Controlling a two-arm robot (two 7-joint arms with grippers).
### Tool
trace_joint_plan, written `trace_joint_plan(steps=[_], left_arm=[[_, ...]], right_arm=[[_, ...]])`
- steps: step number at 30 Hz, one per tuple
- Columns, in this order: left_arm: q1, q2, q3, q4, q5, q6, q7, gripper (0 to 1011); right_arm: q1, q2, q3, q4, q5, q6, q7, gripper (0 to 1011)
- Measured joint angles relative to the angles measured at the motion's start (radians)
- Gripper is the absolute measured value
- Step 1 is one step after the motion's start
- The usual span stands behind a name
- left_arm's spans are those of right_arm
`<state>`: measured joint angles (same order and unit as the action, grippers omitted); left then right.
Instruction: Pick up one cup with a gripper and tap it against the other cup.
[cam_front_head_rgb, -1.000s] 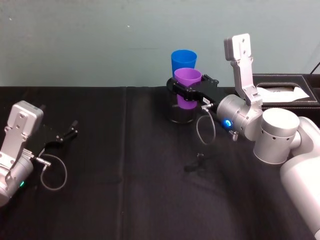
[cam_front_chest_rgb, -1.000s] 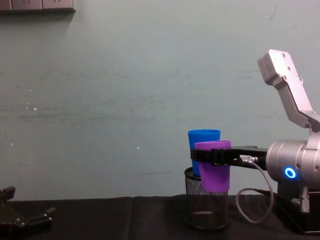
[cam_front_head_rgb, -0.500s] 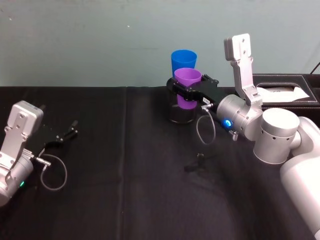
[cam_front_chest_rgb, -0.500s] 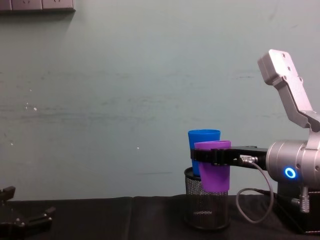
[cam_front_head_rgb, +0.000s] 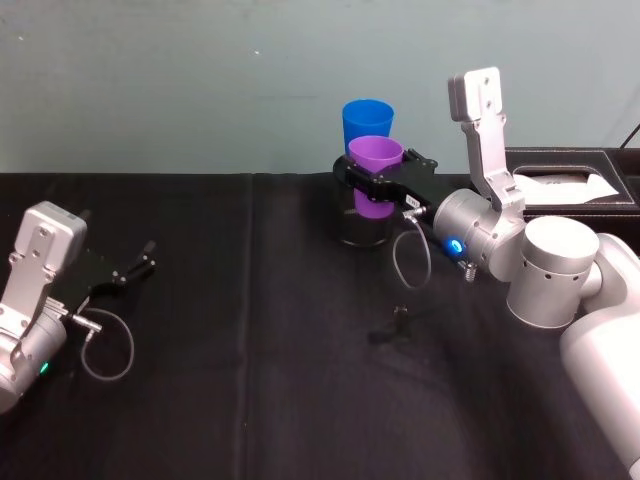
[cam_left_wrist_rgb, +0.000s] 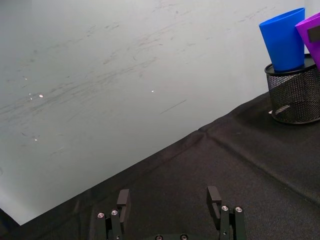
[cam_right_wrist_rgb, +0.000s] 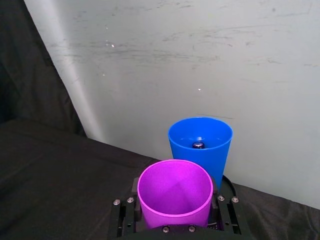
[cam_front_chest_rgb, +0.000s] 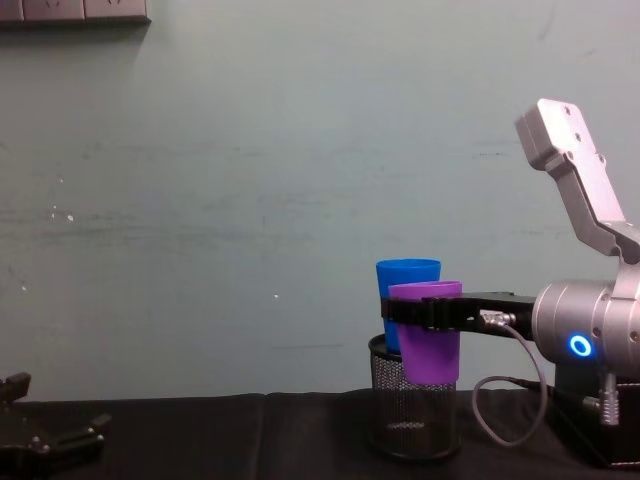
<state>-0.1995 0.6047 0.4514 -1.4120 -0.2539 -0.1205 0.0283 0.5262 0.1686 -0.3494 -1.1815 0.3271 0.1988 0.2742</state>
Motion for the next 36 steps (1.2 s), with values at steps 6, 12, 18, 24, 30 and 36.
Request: trace_joint_plan(steps=[6, 12, 18, 24, 30, 36], left_arm=[[0.0, 0.0, 0.0, 0.0, 0.0, 0.0, 0.0, 1000], [0.0, 0.0, 0.0, 0.0, 0.0, 0.0, 0.0, 1000], [0.0, 0.0, 0.0, 0.0, 0.0, 0.0, 0.0, 1000], [0.0, 0.0, 0.0, 0.0, 0.0, 0.0, 0.0, 1000], [0.0, 0.0, 0.0, 0.0, 0.0, 0.0, 0.0, 1000], [0.0, 0.0, 0.0, 0.0, 0.0, 0.0, 0.0, 1000]], right_arm=[[0.0, 0.0, 0.0, 0.0, 0.0, 0.0, 0.0, 739], [0.0, 0.0, 0.0, 0.0, 0.0, 0.0, 0.0, 739], [0.0, 0.0, 0.0, 0.0, 0.0, 0.0, 0.0, 739], [0.0, 0.0, 0.0, 0.0, 0.0, 0.0, 0.0, 739], [0.0, 0.0, 0.0, 0.0, 0.0, 0.0, 0.0, 739], [0.0, 0.0, 0.0, 0.0, 0.0, 0.0, 0.0, 739]])
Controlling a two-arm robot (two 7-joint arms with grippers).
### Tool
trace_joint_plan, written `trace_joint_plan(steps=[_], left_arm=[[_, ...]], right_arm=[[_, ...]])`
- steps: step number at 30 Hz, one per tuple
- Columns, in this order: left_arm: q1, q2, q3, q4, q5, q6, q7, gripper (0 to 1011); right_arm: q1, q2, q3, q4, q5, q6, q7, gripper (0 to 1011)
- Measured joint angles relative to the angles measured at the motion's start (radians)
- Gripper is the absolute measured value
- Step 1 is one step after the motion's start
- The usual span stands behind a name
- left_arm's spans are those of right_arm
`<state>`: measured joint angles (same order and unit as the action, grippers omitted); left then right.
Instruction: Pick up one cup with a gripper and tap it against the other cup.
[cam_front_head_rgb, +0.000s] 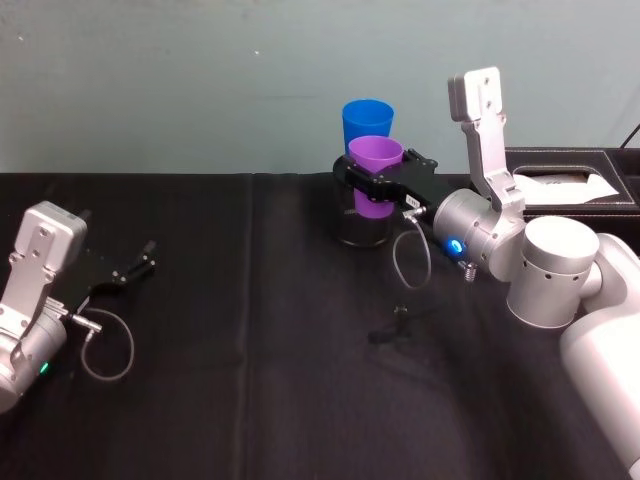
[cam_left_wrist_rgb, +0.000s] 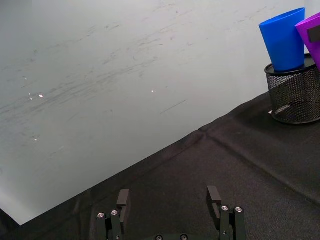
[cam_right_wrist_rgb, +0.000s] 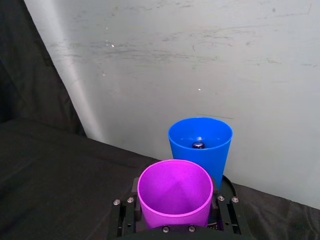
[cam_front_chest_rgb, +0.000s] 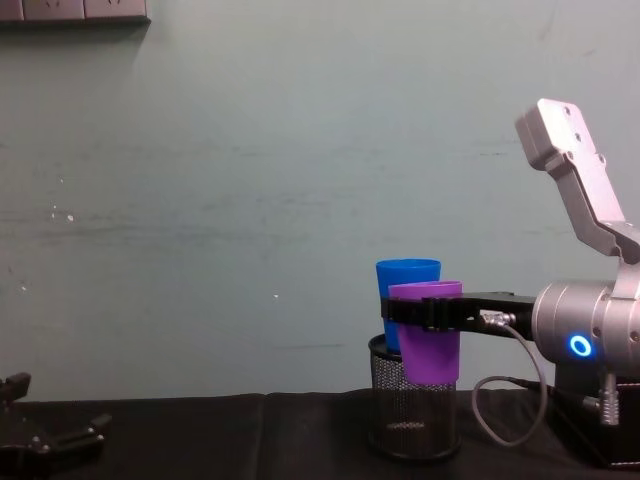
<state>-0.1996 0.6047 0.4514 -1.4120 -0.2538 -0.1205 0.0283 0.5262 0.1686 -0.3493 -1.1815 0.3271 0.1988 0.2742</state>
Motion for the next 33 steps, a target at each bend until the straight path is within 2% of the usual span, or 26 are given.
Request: trace_joint_plan(steps=[9, 14, 18, 21, 22, 26, 29, 30, 31, 33], left_arm=[[0.0, 0.0, 0.0, 0.0, 0.0, 0.0, 0.0, 1000], [0.0, 0.0, 0.0, 0.0, 0.0, 0.0, 0.0, 1000], [0.0, 0.0, 0.0, 0.0, 0.0, 0.0, 0.0, 1000], [0.0, 0.0, 0.0, 0.0, 0.0, 0.0, 0.0, 1000], [0.0, 0.0, 0.0, 0.0, 0.0, 0.0, 0.0, 1000], [0.0, 0.0, 0.0, 0.0, 0.0, 0.0, 0.0, 1000], [0.0, 0.0, 0.0, 0.0, 0.0, 0.0, 0.0, 1000], [0.0, 0.0, 0.0, 0.0, 0.0, 0.0, 0.0, 1000], [0.0, 0.0, 0.0, 0.0, 0.0, 0.0, 0.0, 1000], [0.0, 0.0, 0.0, 0.0, 0.0, 0.0, 0.0, 1000]], right_arm=[[-0.004, 0.002, 0.0, -0.01, -0.002, 0.001, 0.001, 739], [-0.048, 0.023, -0.006, -0.081, -0.011, 0.014, 0.008, 739], [-0.105, 0.045, -0.011, -0.155, -0.015, 0.026, 0.01, 739], [-0.174, 0.065, -0.016, -0.224, -0.032, 0.021, -0.003, 739], [-0.174, 0.065, -0.016, -0.224, -0.032, 0.021, -0.003, 739], [-0.267, 0.08, -0.014, -0.277, -0.055, -0.035, -0.021, 739], [-0.319, 0.079, -0.013, -0.286, -0.072, -0.084, -0.032, 739], [-0.319, 0.079, -0.013, -0.286, -0.072, -0.084, -0.032, 739], [-0.346, 0.075, -0.013, -0.284, -0.09, -0.119, -0.045, 739], [-0.361, 0.07, -0.013, -0.277, -0.099, -0.143, -0.051, 739]])
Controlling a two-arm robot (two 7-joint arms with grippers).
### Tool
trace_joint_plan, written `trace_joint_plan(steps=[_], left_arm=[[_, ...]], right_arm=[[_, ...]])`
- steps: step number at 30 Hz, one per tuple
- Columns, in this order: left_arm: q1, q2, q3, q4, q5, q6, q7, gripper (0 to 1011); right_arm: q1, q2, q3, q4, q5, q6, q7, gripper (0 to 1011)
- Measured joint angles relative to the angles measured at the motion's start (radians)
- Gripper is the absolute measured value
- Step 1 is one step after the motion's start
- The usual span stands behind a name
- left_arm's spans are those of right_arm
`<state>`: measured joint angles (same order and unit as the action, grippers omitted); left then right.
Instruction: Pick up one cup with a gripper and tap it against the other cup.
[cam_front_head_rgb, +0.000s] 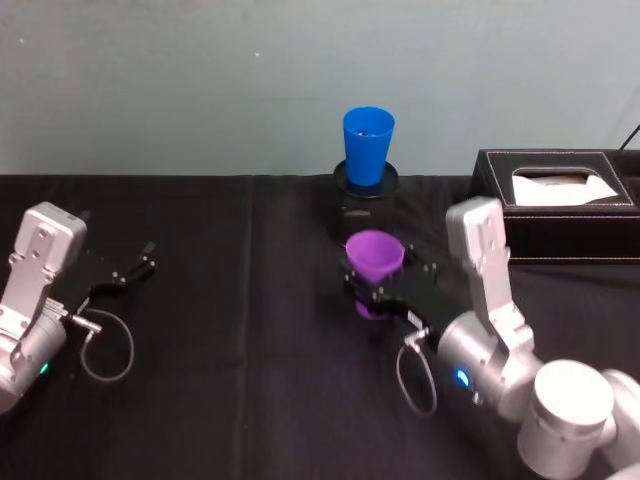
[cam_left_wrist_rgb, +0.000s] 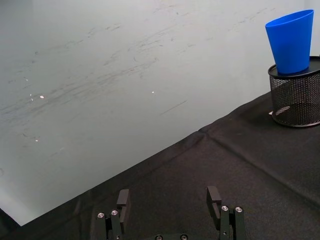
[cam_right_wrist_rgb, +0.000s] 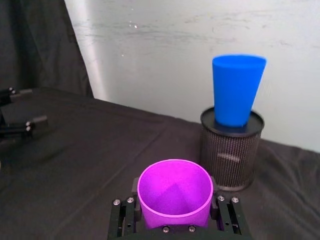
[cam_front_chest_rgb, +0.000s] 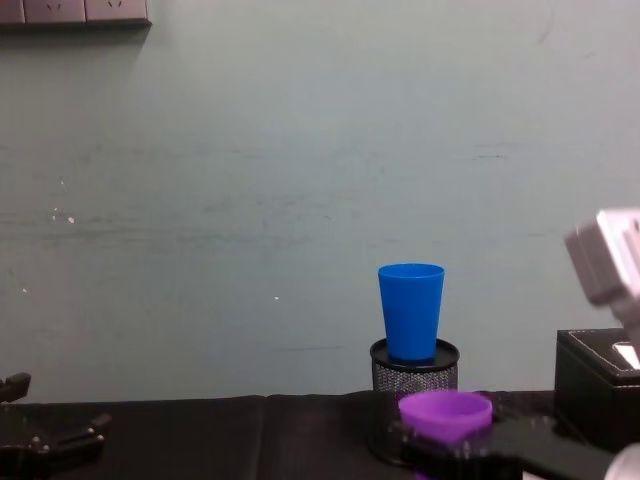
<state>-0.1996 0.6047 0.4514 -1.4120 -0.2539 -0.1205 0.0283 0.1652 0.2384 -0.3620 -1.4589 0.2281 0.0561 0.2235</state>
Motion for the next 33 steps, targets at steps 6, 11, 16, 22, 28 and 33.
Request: trace_joint_plan(steps=[6, 11, 16, 22, 28, 33], left_arm=[[0.0, 0.0, 0.0, 0.0, 0.0, 0.0, 0.0, 1000], [0.0, 0.0, 0.0, 0.0, 0.0, 0.0, 0.0, 1000], [0.0, 0.0, 0.0, 0.0, 0.0, 0.0, 0.0, 1000], [0.0, 0.0, 0.0, 0.0, 0.0, 0.0, 0.0, 1000], [0.0, 0.0, 0.0, 0.0, 0.0, 0.0, 0.0, 1000], [0.0, 0.0, 0.0, 0.0, 0.0, 0.0, 0.0, 1000]], right_arm=[[-0.038, -0.018, 0.01, 0.025, -0.013, -0.051, -0.002, 739], [-0.054, -0.029, 0.027, 0.027, -0.013, -0.053, 0.001, 830], [-0.064, -0.034, 0.044, 0.003, -0.008, -0.045, 0.009, 939], [-0.083, -0.032, 0.081, -0.075, 0.015, -0.036, 0.013, 1002], [-0.096, -0.035, 0.132, -0.148, 0.009, -0.001, -0.05, 1002], [-0.092, -0.058, 0.18, -0.152, -0.039, 0.038, -0.154, 1003]])
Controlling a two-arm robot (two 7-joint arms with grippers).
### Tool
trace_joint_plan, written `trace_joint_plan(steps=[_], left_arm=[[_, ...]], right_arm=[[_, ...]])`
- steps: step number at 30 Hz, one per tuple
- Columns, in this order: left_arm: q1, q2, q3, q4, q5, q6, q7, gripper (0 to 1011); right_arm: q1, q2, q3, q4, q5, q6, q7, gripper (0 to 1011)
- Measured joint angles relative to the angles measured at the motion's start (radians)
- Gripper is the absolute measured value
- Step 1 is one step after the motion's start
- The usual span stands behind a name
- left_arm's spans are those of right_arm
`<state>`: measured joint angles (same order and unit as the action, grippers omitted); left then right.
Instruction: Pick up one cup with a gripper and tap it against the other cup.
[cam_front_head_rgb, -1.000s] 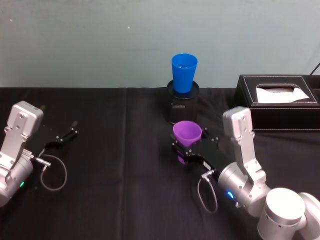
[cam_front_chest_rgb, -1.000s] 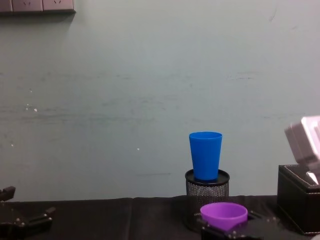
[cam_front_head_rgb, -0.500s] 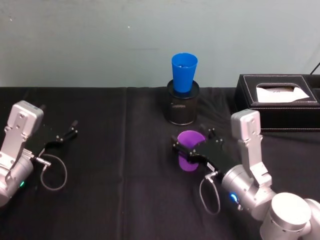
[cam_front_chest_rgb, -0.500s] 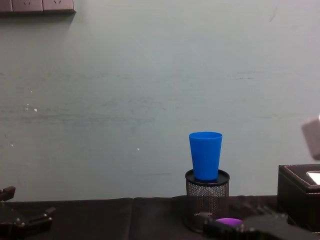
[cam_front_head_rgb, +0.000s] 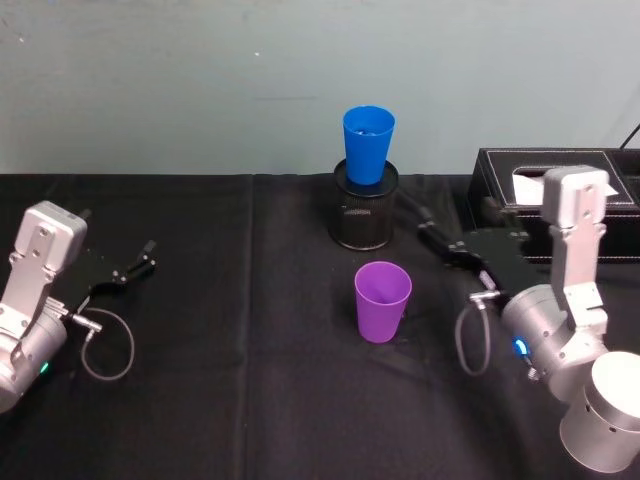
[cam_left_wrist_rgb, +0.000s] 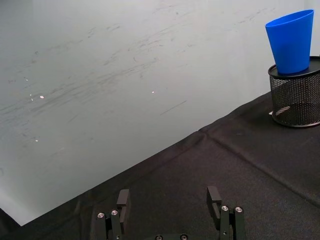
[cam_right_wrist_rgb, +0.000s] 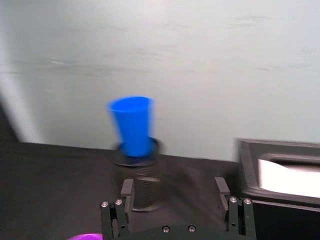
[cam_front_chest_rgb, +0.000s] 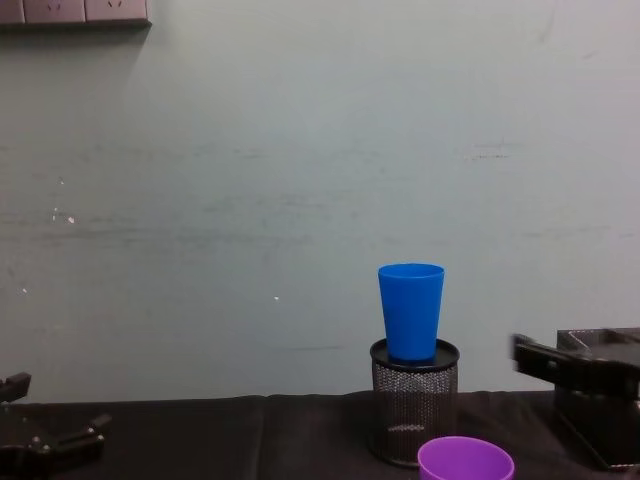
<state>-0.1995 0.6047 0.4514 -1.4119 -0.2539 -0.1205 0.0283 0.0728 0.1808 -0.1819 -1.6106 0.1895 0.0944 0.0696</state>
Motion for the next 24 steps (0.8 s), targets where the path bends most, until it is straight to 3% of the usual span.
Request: trace_joint_plan(steps=[2, 7, 10, 24], left_arm=[[0.0, 0.0, 0.0, 0.0, 0.0, 0.0, 0.0, 1000], [0.0, 0.0, 0.0, 0.0, 0.0, 0.0, 0.0, 1000], [0.0, 0.0, 0.0, 0.0, 0.0, 0.0, 0.0, 1000], [0.0, 0.0, 0.0, 0.0, 0.0, 0.0, 0.0, 1000]], right_arm=[[0.006, -0.013, 0.023, 0.02, -0.02, 0.014, -0.046, 1003], [0.018, -0.032, 0.052, 0.072, -0.04, 0.014, -0.081, 1003], [0.021, -0.039, 0.055, 0.092, -0.056, 0.001, -0.091, 1003], [0.019, -0.034, 0.052, 0.081, -0.048, 0.003, -0.085, 1003]])
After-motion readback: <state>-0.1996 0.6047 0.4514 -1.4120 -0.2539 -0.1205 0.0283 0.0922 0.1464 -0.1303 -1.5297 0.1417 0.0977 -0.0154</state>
